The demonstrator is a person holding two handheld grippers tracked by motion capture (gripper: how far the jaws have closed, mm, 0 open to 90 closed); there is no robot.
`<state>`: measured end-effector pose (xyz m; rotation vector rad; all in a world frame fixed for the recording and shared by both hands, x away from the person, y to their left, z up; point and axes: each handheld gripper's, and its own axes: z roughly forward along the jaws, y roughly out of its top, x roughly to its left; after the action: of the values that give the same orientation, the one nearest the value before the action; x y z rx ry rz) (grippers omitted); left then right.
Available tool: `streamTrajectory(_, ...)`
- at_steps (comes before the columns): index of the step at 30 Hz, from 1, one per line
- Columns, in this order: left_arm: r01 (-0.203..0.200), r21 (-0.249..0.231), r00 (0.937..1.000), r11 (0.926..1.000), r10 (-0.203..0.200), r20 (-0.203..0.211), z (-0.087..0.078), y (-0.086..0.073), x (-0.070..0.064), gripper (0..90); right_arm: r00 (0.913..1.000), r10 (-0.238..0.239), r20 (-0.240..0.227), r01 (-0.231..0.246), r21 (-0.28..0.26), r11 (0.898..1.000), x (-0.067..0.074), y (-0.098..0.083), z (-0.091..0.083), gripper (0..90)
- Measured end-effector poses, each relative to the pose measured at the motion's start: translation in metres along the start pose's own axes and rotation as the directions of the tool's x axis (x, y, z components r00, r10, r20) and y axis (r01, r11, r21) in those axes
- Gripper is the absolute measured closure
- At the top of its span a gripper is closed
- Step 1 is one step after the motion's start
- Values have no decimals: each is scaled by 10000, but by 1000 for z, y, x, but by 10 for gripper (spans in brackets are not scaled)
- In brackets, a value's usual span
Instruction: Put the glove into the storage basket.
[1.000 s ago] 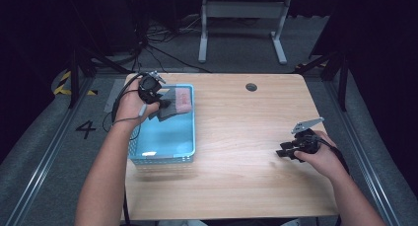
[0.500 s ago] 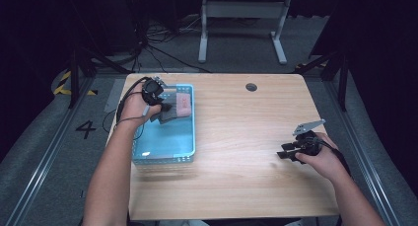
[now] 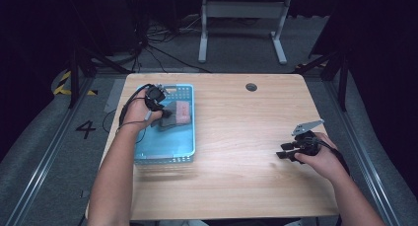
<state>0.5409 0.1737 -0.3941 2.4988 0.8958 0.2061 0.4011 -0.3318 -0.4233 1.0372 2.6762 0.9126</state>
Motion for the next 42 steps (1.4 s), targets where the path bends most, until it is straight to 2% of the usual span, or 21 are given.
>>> streamTrajectory(2, 102, -4, 9997, 9999, -102, 201, 5, -1, 4, 651, 10000, -44, 52, 44, -40, 10000, 0, 0, -1, 564)
streamTrajectory(5, 140, 217, 9998, 9997, -144, 171, 11, -1, 6, 646, 10000, -16, 64, 16, -24, 10000, 1, 0, -1, 560)
streamTrajectory(10, 94, 247, 9994, 9997, -103, 330, 16, 0, 5, 638, 9999, -71, 78, 72, -63, 10000, 0, -1, -1, 557)
streamTrajectory(17, 23, 509, 10000, 9987, -25, 51, 22, 1, 3, 617, 9999, -141, 47, 141, -62, 9999, 1, 0, 0, 555)
streamTrajectory(21, 56, 489, 10000, 9988, -54, -36, 24, 0, 5, 581, 9999, -152, 51, 152, -71, 9999, 1, 1, 0, 555)
streamTrajectory(22, 165, 328, 9997, 9993, -159, -201, 23, 0, 6, 510, 9999, -169, 11, 169, -86, 9998, 1, 2, 0, 554)
streamTrajectory(23, 165, 328, 9997, 9993, -159, -201, 23, 0, 6, 493, 9998, -184, 11, 184, -79, 9998, 1, 2, 0, 553)
streamTrajectory(24, 95, -15, 9991, 10000, -95, -414, 21, 0, 6, 486, 9998, -196, 4, 196, -77, 9998, 1, 2, 0, 553)
streamTrajectory(31, -92, -475, 9981, 9988, 63, -608, 14, 1, 5, 450, 9998, -196, -9, 196, -73, 9998, 2, 3, 0, 553)
streamTrajectory(36, -178, -877, 9977, 9960, 120, -668, 4, 3, -2, 439, 9996, -263, -34, 262, -70, 9996, 2, 4, 1, 551)
streamTrajectory(37, -177, -1163, 9982, 9931, 109, -586, -3, 4, -9, 437, 9996, -286, -36, 286, -55, 9996, 2, 6, 2, 551)
streamTrajectory(38, -177, -1163, 9982, 9931, 109, -586, -3, 4, -9, 437, 9996, -286, -36, 286, -55, 9996, 2, 6, 2, 551)
streamTrajectory(39, -245, -1461, 9981, 9890, 160, -592, -11, 7, -17, 435, 9994, -346, -39, 346, -98, 9994, 2, 8, 3, 551)
streamTrajectory(42, -478, -1752, 9973, 9834, 371, -636, -24, 9, -33, 434, 9992, -382, -104, 381, -106, 9992, 3, 11, 4, 550)
